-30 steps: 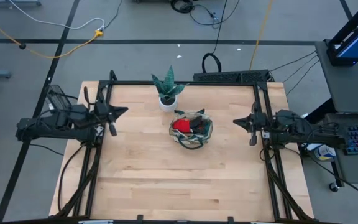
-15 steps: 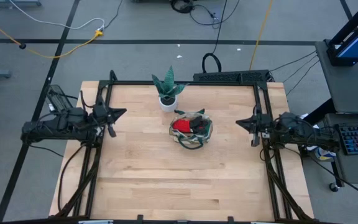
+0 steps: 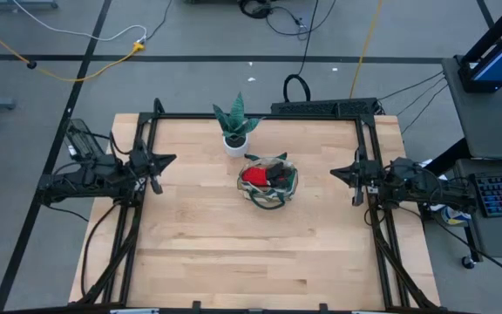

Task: Pick & Place Garden tools in Gardening bag
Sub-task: Return To Home Position

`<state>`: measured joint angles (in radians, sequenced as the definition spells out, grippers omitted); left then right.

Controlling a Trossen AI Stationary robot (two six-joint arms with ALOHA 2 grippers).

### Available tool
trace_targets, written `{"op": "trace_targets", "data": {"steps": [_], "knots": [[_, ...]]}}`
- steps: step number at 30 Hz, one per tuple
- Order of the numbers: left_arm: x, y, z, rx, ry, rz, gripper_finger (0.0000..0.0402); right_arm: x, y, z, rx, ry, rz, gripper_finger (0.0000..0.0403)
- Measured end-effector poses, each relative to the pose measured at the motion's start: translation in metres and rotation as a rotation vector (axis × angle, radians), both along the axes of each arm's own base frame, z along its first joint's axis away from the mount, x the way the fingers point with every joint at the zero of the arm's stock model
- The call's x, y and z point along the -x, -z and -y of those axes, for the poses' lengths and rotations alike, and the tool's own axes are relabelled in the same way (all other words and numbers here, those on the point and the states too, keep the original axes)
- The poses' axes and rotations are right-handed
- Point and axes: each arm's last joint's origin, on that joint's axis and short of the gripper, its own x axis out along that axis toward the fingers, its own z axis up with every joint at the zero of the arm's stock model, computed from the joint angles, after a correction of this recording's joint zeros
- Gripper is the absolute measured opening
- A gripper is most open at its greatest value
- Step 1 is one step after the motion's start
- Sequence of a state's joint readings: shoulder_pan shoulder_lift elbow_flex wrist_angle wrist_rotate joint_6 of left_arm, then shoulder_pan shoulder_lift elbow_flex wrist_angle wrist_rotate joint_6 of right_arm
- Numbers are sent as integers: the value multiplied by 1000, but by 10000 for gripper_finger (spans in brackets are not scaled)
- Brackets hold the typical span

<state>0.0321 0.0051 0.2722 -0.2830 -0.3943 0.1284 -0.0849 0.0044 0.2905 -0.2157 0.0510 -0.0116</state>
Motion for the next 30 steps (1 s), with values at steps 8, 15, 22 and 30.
{"op": "trace_targets", "data": {"steps": [8,15,22,30], "knots": [[0,-2,0,-35,2,7,6,0,0,0,0,0,-5,1],[-1,-2,2,-33,58,9,16,-3,7,0,-2,0,-14,1],[-1,-5,2,-68,82,32,8,-7,21,1,-31,1,-45,1],[-4,-2,5,-84,171,52,9,-9,26,1,-32,1,-58,1]]}}
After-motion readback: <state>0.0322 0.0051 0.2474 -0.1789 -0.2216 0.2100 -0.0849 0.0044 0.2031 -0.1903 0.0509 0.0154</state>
